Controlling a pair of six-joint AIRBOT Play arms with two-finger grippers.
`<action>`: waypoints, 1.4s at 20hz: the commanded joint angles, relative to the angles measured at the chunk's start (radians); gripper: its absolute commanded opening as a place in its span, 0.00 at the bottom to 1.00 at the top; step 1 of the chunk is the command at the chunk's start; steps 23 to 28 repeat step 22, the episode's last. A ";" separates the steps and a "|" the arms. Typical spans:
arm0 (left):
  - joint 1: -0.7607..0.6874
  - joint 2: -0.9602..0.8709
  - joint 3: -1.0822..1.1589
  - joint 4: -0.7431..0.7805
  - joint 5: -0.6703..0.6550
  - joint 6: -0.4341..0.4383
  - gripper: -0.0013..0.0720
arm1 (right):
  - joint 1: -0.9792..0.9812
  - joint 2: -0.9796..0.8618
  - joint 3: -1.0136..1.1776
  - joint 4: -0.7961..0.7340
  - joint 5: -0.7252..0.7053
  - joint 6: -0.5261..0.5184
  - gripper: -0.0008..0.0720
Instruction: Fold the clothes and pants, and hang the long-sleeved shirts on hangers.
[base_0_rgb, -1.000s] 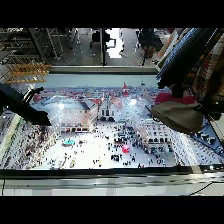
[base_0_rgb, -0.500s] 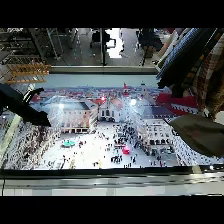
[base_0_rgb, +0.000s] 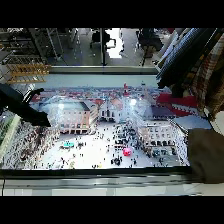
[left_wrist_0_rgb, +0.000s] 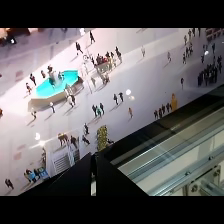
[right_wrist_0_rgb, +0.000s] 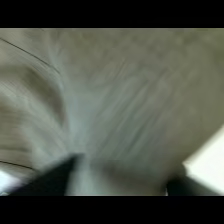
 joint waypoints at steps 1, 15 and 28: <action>0.008 0.005 0.005 0.005 0.006 0.000 0.21 | -0.019 0.003 0.031 -0.233 0.103 -0.032 0.95; 0.024 0.172 0.158 0.574 -0.212 -0.268 0.04 | 0.840 0.002 0.137 -0.024 -0.071 -0.248 0.04; 0.024 0.150 0.156 0.574 -0.212 -0.268 0.04 | 0.874 0.004 0.137 -0.023 -0.185 -0.265 0.09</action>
